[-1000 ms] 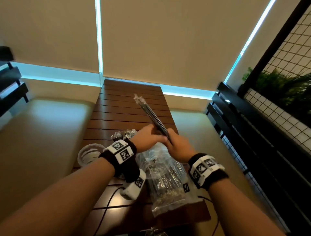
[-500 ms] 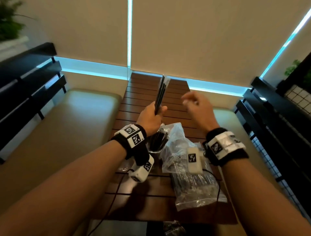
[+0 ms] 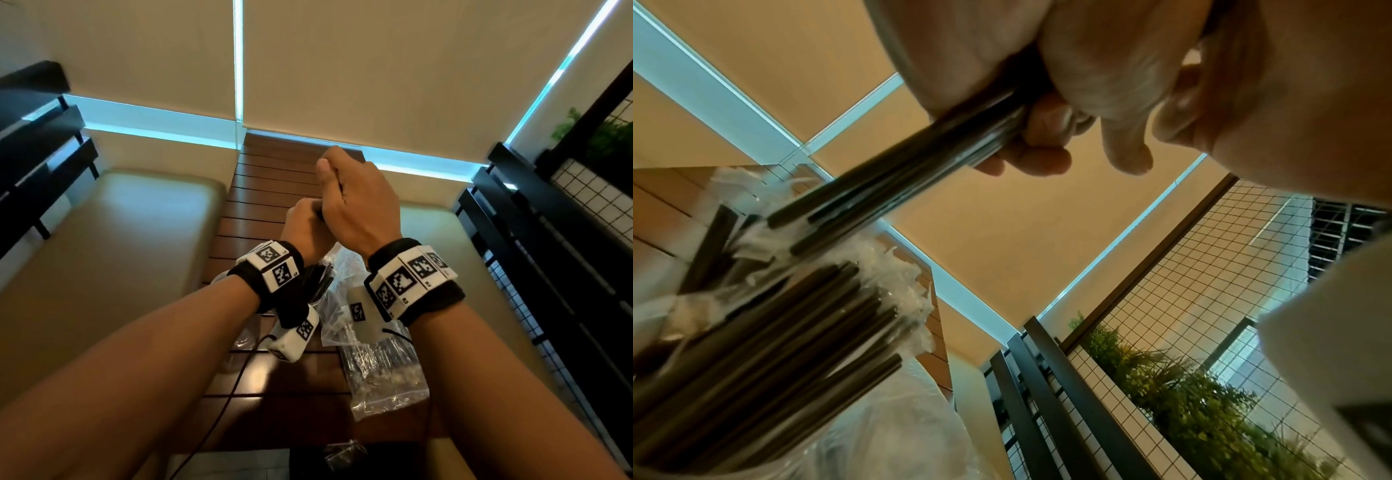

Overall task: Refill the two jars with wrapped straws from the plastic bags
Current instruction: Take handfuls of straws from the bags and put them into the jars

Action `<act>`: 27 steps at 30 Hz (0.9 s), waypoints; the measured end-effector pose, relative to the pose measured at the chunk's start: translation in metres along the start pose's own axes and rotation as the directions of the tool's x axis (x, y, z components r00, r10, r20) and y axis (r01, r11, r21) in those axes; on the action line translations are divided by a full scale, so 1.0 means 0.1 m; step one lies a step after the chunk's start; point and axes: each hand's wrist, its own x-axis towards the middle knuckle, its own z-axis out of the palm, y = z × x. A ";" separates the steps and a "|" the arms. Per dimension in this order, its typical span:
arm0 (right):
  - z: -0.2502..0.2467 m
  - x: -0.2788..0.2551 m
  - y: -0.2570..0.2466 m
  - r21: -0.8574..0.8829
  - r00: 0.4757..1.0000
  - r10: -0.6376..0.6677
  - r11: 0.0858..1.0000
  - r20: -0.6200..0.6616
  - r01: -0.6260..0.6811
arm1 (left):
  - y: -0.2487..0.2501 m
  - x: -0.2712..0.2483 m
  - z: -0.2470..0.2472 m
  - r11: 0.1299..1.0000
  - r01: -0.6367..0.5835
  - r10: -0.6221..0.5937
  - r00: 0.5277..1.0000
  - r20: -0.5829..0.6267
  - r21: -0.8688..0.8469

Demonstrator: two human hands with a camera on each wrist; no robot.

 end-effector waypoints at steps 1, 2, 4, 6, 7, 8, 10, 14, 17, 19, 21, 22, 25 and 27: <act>0.00 -0.01 0.02 -0.017 1.000 0.004 1.000 0.008 -0.004 | 0.00 0.00 0.00 1.000 -0.008 0.008 1.000 0.010 -0.014; 0.01 -0.02 0.03 -0.011 1.000 0.007 1.000 0.029 -0.006 | -0.01 -0.01 0.02 0.999 -0.023 0.023 1.000 0.009 -0.030; 0.03 -0.04 0.07 0.039 0.997 -0.009 0.999 0.073 0.007 | -0.03 -0.01 0.07 0.994 -0.043 0.043 0.999 0.002 -0.097; 0.05 -0.07 0.12 0.052 0.995 -0.028 0.998 0.097 0.023 | -0.08 0.00 0.10 0.990 -0.042 0.051 0.997 0.065 -0.131; 0.06 -0.10 0.16 0.045 0.993 -0.027 0.999 0.111 0.022 | -0.10 0.00 0.09 0.991 -0.039 0.055 0.991 0.123 -0.130; 0.07 -0.13 0.20 0.041 0.991 -0.017 0.999 0.130 0.012 | -0.12 -0.01 0.08 0.992 -0.038 0.060 0.982 0.177 -0.121; 0.10 -0.22 0.30 0.054 0.986 0.028 0.998 0.162 -0.037 | -0.21 -0.04 0.06 0.993 -0.044 0.068 0.969 0.237 -0.106; 0.23 -0.36 0.42 0.076 0.985 0.077 0.993 0.157 -0.090 | -0.49 -0.10 0.05 0.977 -0.015 -0.042 0.965 0.258 0.215; 0.39 -0.41 0.43 0.081 0.981 0.044 0.995 0.190 -0.061 | -0.62 -0.21 0.08 0.880 -0.041 -0.153 0.919 0.364 0.473; 0.50 -0.46 0.47 0.087 0.973 0.044 0.994 0.226 -0.065 | -0.65 -0.30 0.13 0.832 -0.073 -0.182 0.901 0.395 0.550; 0.60 -0.49 0.52 0.122 0.963 0.063 0.988 0.263 -0.098 | -0.73 -0.37 0.19 0.813 -0.067 -0.223 0.883 0.414 0.579; 0.64 -0.52 0.54 0.133 0.955 0.075 0.984 0.287 -0.117 | -0.77 -0.40 0.22 0.798 -0.060 -0.249 0.873 0.419 0.600; 0.78 -0.63 0.57 0.091 0.934 0.064 0.991 0.351 -0.102 | -0.89 -0.50 0.28 0.747 -0.076 -0.279 0.866 0.414 0.660; 0.86 -0.75 0.60 -0.112 0.937 0.000 0.993 0.349 0.041 | -0.89 -0.56 0.31 0.707 -0.109 -0.279 0.864 0.418 0.699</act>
